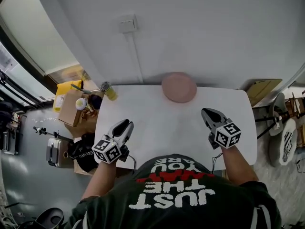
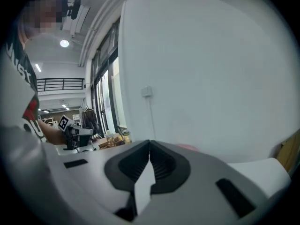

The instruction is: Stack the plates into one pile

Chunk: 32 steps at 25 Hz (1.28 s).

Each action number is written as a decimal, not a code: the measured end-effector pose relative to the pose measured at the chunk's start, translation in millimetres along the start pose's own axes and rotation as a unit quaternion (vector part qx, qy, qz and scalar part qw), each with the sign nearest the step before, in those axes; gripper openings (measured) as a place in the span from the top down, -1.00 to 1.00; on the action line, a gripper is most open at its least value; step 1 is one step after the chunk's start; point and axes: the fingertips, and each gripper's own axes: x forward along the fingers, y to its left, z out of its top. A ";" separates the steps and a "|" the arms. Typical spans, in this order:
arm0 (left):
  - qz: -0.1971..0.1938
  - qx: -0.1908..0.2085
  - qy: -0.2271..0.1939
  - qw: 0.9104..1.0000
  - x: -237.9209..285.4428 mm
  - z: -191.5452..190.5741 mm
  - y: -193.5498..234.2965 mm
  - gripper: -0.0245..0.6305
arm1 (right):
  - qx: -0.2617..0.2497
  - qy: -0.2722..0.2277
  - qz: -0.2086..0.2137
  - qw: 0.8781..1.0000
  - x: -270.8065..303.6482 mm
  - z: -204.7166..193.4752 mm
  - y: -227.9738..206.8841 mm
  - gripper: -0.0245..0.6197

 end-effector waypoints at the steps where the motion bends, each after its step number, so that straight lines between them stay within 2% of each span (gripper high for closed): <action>1: 0.008 0.002 -0.005 1.000 -7.3 -0.5 0.0 0.63 | -0.002 -0.001 0.003 1.000 1.5 1.8 2.3 0.90; 5: 0.028 0.009 -0.034 0.999 -21.5 7.3 -2.0 0.73 | 0.024 -0.006 0.000 1.000 -0.3 0.8 0.4 0.90; 8: 0.030 0.007 -0.052 0.998 -18.2 16.0 -6.1 0.90 | 0.048 -0.009 -0.012 0.999 -7.9 -4.6 -6.6 0.91; 17: 0.007 0.015 -0.051 0.999 0.2 19.4 -21.3 0.90 | 0.051 -0.013 -0.024 0.998 -29.1 -12.3 -11.4 0.91; 21: 0.001 0.028 -0.047 0.999 5.3 21.4 -25.0 0.90 | 0.037 -0.008 -0.026 0.999 -29.8 -12.3 -9.4 0.91; 32: 0.000 0.044 -0.037 0.998 6.1 21.8 -26.7 0.90 | 0.018 0.005 -0.018 1.000 -26.7 -10.6 -3.8 0.91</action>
